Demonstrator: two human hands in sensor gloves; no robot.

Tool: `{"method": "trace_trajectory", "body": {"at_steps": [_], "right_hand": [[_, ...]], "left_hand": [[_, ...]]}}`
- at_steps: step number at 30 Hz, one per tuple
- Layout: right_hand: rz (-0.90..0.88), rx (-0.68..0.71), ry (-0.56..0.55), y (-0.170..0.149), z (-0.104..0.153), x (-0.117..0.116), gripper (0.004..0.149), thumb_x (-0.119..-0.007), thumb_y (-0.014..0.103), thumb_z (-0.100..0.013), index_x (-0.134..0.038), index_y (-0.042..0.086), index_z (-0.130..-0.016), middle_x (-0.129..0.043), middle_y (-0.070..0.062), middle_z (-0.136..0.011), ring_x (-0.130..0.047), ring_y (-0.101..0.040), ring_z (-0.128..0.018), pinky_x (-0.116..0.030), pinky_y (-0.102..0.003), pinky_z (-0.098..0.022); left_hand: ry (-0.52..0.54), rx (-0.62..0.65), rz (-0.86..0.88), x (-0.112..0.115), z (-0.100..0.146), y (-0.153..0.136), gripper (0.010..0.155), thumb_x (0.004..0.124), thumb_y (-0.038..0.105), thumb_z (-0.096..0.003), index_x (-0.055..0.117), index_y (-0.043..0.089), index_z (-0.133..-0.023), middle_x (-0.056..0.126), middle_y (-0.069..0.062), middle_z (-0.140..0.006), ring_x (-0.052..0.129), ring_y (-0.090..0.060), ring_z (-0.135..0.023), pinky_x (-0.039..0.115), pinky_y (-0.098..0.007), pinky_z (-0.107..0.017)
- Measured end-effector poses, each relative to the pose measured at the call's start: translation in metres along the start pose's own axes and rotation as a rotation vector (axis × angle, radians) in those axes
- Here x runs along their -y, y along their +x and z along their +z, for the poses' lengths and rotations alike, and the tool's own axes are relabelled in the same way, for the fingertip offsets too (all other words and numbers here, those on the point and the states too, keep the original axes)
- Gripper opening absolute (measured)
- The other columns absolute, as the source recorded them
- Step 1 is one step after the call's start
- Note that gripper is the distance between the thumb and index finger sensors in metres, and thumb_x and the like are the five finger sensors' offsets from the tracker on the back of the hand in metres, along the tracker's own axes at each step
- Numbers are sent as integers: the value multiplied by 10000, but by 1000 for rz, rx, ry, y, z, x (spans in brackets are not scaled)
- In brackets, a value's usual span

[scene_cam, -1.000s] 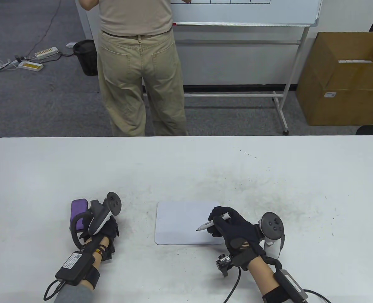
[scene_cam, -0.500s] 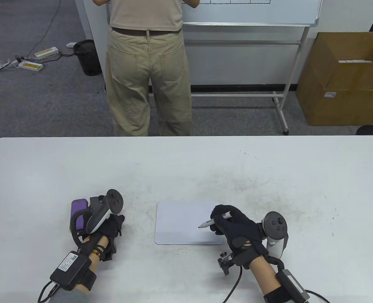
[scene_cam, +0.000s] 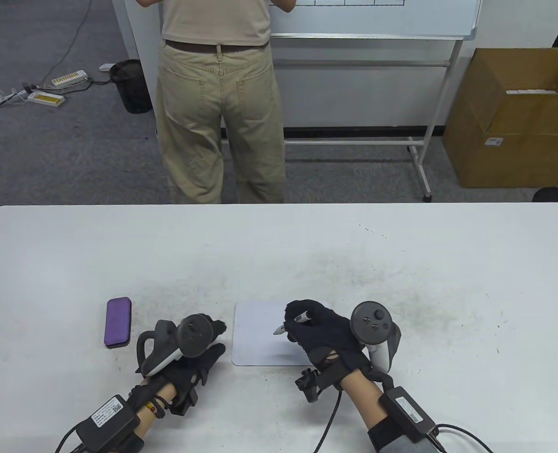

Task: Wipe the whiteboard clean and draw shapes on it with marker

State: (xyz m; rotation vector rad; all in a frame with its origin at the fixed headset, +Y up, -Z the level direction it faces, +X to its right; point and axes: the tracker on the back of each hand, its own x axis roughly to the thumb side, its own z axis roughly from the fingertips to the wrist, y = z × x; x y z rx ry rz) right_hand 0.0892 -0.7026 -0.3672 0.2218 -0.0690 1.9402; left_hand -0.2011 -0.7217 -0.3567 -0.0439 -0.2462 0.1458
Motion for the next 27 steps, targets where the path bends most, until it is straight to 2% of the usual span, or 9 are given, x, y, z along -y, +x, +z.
{"method": "trace_trajectory", "body": {"at_steps": [4,7,10,16,20,27], "right_hand": [[65,-43,12,-6,-13,-24,454,-986,354,-333,-904,247,-767,-950,-82,-783,-1131,-251,-461,-982,-305,-319],[93,-84,16,-13,-21,-38,450,-995,344,-329,-914,243,-760,-956,-95,-780,-1142,-261,-463,-997,-308,-319],[122,-105,24,-18,-27,-48,450,-1000,339,-325,-918,240,-757,-960,-100,-778,-1146,-264,-470,-1003,-310,-323],[147,-131,54,-24,-38,-67,452,-1003,332,-321,-918,245,-756,-962,-102,-780,-1147,-267,-481,-1006,-309,-332],[162,-134,72,-28,-43,-76,451,-1004,327,-319,-919,247,-755,-963,-102,-781,-1146,-271,-488,-1004,-312,-338],[169,-149,87,-37,-48,-82,445,-998,318,-323,-918,256,-757,-961,-101,-787,-1145,-274,-502,-1002,-314,-350]], "left_hand": [[-47,66,-7,13,-1,8,573,794,470,-376,759,329,-930,707,0,-1077,819,-240,-967,752,-494,-674],[-97,58,8,22,-4,6,579,792,469,-378,751,335,-940,671,3,-1102,779,-242,-1005,724,-504,-699],[-166,67,5,29,-7,4,580,784,470,-384,736,346,-949,637,18,-1121,747,-233,-1029,703,-507,-716],[-220,88,6,37,-9,1,597,782,464,-385,710,352,-967,597,45,-1145,706,-219,-1060,666,-528,-739],[-265,113,16,42,-10,0,615,777,466,-385,686,345,-981,557,45,-1158,675,-220,-1070,639,-535,-750],[-278,129,-25,45,-11,4,601,770,455,-389,685,353,-975,583,85,-1148,634,-206,-1084,607,-545,-765]]}}
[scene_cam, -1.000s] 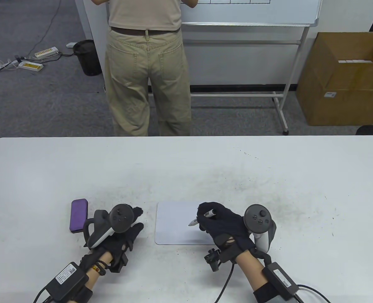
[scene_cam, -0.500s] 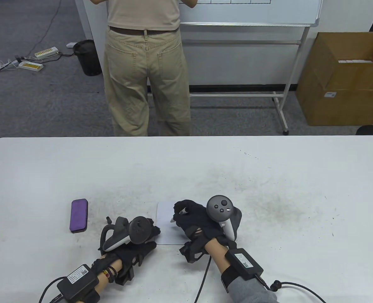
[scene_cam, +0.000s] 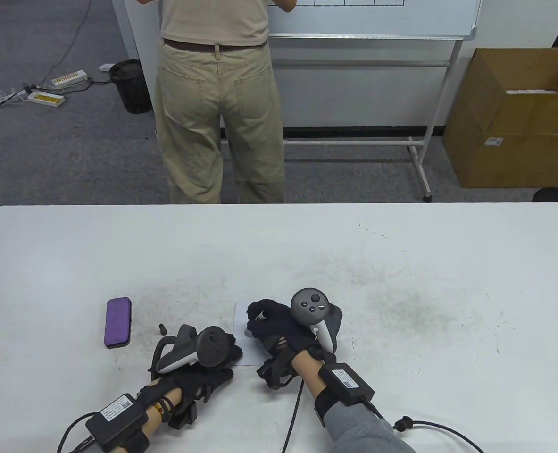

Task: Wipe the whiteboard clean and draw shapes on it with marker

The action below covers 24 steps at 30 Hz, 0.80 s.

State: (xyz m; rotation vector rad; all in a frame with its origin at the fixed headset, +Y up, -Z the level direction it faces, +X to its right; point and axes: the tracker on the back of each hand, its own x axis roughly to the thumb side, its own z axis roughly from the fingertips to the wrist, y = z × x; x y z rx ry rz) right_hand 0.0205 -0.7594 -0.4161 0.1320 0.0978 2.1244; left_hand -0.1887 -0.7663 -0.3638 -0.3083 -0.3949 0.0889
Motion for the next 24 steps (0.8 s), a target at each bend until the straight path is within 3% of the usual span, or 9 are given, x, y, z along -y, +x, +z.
{"method": "trace_trajectory", "body": {"at_steps": [10,16,24], "right_hand": [[65,-81,-117,-6,5,14,440,-961,319,-338,-907,240,-767,-959,-119,-780,-1153,-277,-501,-1007,-320,-345],[93,-107,-105,-7,19,22,440,-959,336,-330,-916,227,-755,-974,-123,-749,-1159,-276,-472,-1011,-315,-322],[45,-109,-72,-4,25,9,440,-960,335,-329,-918,228,-753,-977,-121,-746,-1157,-274,-476,-1011,-314,-323]], "left_hand": [[-3,2,-52,0,-1,4,595,778,444,-389,682,353,-969,589,89,-1146,639,-205,-1085,599,-558,-770],[-3,-2,-63,0,-1,6,591,779,439,-390,687,348,-966,596,87,-1144,647,-212,-1082,601,-561,-768],[2,7,-60,0,-1,5,587,777,434,-390,685,350,-963,591,89,-1143,642,-211,-1082,602,-561,-768]]}}
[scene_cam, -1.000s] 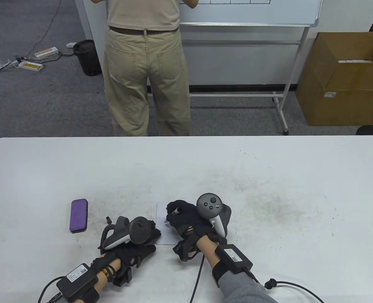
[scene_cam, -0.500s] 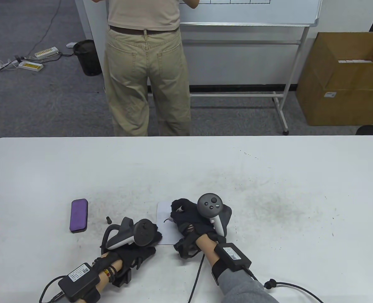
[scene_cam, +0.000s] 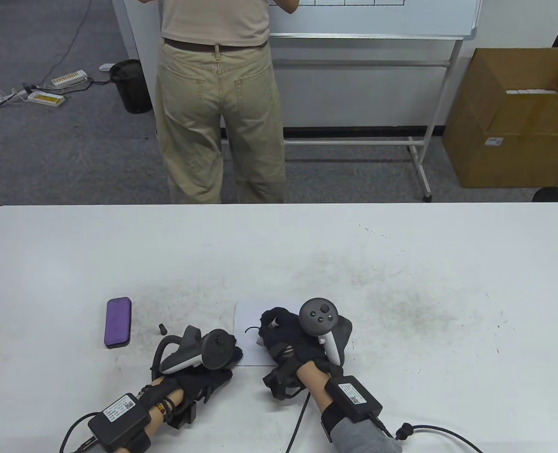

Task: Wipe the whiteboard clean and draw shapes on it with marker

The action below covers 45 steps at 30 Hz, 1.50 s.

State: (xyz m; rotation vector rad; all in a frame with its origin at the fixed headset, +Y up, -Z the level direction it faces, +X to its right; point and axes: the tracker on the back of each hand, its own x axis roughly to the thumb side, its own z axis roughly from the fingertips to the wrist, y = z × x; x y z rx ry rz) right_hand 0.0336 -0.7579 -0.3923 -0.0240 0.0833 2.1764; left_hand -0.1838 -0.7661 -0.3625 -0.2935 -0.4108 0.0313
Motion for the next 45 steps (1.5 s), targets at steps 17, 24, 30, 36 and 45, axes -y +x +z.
{"method": "trace_trajectory", "body": {"at_steps": [17,24,30,36,45], "right_hand": [[1,1,-20,15,-18,-20,445,-961,319,-331,-912,235,-766,-971,-120,-765,-1159,-283,-505,-1011,-321,-344],[-5,21,-102,11,-18,20,444,-967,325,-333,-916,236,-765,-969,-114,-770,-1153,-286,-513,-1008,-325,-345],[43,0,-114,-2,-14,36,443,-968,324,-334,-915,238,-765,-967,-115,-773,-1152,-287,-514,-1006,-326,-347],[64,-18,-103,-13,-14,34,445,-968,321,-335,-911,240,-770,-962,-115,-782,-1148,-293,-522,-1003,-331,-354],[83,-12,-35,-13,-8,32,451,-961,337,-334,-908,234,-771,-967,-114,-770,-1151,-275,-522,-1005,-318,-356]], "left_hand": [[-1,0,-22,0,0,2,581,774,436,-391,689,347,-959,593,84,-1144,648,-219,-1083,600,-566,-769],[-1,-3,-38,0,0,4,583,774,437,-391,687,345,-959,594,83,-1144,654,-221,-1082,605,-567,-767],[0,-4,-38,0,0,4,579,773,437,-392,693,342,-958,599,81,-1143,657,-222,-1081,605,-569,-766],[2,-4,-46,0,0,5,580,773,438,-391,690,342,-958,598,80,-1143,659,-224,-1080,604,-573,-766],[8,-5,-56,0,0,6,580,770,440,-390,693,339,-955,603,77,-1141,664,-227,-1079,609,-578,-763]]}}
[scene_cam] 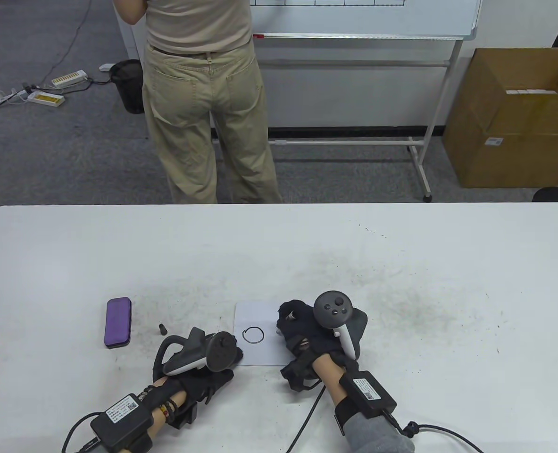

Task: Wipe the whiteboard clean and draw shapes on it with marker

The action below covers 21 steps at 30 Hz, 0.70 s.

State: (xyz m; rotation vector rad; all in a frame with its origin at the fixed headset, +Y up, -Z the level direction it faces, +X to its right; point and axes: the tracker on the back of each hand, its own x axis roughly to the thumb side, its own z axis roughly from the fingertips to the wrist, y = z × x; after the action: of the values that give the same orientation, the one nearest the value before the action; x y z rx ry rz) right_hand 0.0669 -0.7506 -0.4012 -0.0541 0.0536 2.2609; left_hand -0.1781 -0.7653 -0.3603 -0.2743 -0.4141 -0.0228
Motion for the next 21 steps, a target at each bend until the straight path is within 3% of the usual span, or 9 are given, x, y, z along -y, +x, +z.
{"method": "trace_trajectory", "body": {"at_steps": [10,21], "right_hand": [[4,5,54,7,9,-7,455,-960,341,-332,-911,222,-768,-976,-120,-754,-1154,-275,-511,-1009,-315,-342],[8,-50,26,-7,10,14,452,-962,335,-330,-915,215,-763,-977,-127,-752,-1153,-284,-507,-1007,-322,-340]], "left_hand": [[1,0,-6,0,0,1,578,769,440,-390,692,339,-954,600,76,-1141,666,-227,-1078,610,-578,-761],[2,0,-8,0,0,1,577,769,439,-391,692,338,-954,602,77,-1141,667,-227,-1077,609,-578,-762]]}}
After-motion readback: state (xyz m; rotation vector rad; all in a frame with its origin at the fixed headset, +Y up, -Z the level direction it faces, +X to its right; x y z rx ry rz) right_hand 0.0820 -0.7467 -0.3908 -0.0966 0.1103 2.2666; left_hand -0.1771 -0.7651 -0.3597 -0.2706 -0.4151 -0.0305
